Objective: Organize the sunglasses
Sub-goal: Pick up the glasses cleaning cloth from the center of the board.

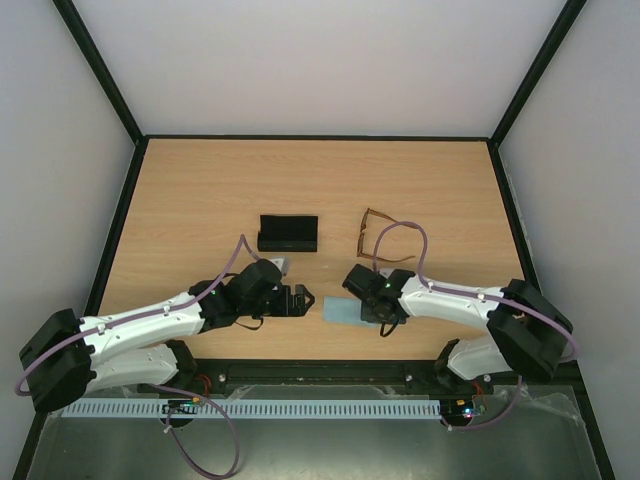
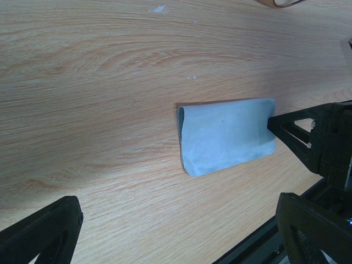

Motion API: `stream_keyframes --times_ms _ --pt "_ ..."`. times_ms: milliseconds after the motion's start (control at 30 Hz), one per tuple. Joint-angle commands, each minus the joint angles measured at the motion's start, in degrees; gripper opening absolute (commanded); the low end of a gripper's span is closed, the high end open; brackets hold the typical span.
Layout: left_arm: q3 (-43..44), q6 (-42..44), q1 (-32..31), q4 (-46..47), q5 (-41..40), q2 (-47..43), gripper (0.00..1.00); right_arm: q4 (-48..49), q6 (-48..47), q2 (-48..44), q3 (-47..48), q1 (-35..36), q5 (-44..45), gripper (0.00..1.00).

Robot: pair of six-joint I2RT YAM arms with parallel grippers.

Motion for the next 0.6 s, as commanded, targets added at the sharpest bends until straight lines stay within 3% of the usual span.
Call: stream_keyframes --times_ms 0,567 --pt "-0.8 0.0 -0.2 0.1 0.1 -0.2 0.99 -1.0 0.3 2.0 -0.1 0.3 1.5 0.25" --pt "-1.3 -0.2 -0.2 -0.1 0.0 -0.6 0.99 2.6 0.8 4.1 -2.2 0.4 -0.9 0.16"
